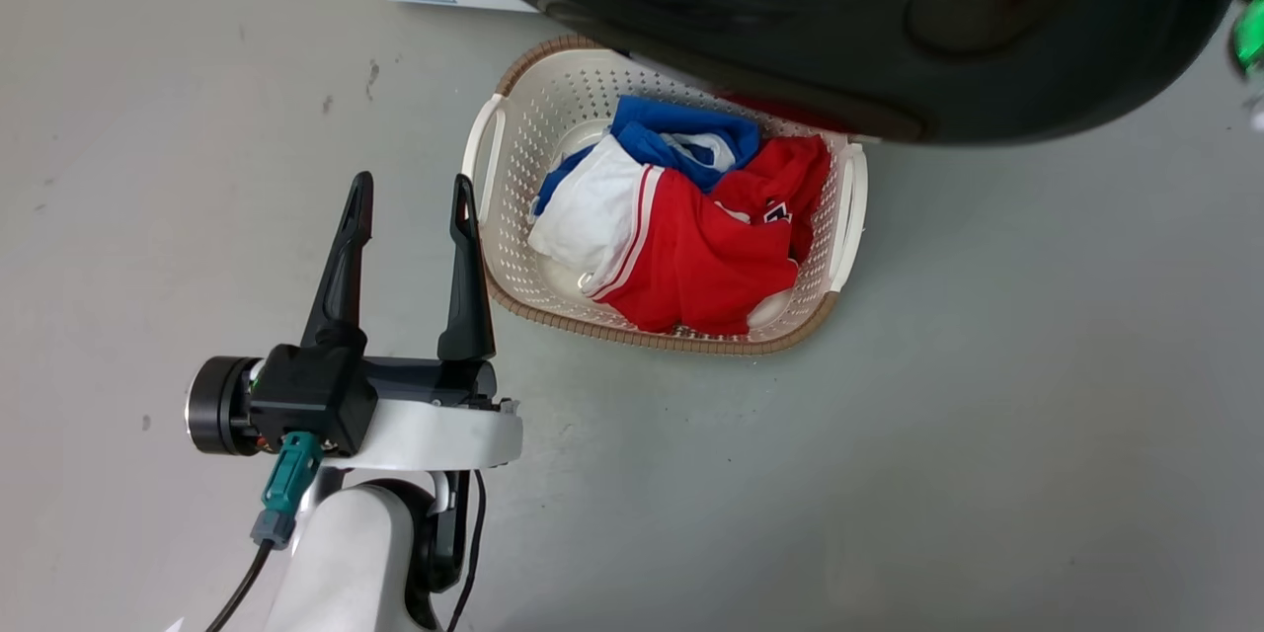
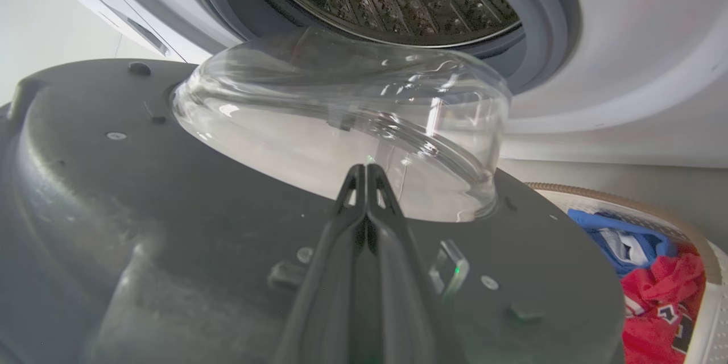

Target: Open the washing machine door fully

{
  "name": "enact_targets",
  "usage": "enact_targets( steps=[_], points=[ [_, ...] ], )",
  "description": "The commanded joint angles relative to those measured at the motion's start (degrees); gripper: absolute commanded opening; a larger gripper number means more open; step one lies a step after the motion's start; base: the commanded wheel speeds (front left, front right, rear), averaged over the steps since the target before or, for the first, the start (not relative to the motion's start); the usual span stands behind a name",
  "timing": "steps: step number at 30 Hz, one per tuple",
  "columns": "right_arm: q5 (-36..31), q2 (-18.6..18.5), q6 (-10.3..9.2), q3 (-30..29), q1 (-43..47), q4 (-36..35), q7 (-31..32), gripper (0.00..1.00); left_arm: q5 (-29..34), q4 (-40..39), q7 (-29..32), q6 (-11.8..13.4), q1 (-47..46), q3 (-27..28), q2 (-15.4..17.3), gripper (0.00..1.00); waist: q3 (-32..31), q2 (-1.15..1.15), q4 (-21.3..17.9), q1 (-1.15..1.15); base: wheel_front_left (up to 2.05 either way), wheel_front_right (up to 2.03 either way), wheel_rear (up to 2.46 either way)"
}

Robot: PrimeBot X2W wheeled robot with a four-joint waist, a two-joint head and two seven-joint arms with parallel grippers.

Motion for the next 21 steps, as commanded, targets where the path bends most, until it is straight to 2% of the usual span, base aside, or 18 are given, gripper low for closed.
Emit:
enact_targets(
  steps=[1,21],
  points=[
    [0.31,0.68,0.16,0.61,2.40,-1.64,0.53,0.00,0.44,0.10,-0.16,-0.22,0.56,0.23,-0.02,1.00,-0.62,0.00,-0.32,0.00,0.00,0.00,0.00],
    [1.23,4.90,0.16,4.30,20.91,-15.93,0.73,0.00,2.14,1.37,-0.16,-0.75,3.49,1.13,-0.02,1.00,-7.30,0.00,-1.11,0.00,0.00,0.00,0.00]
  ],
)
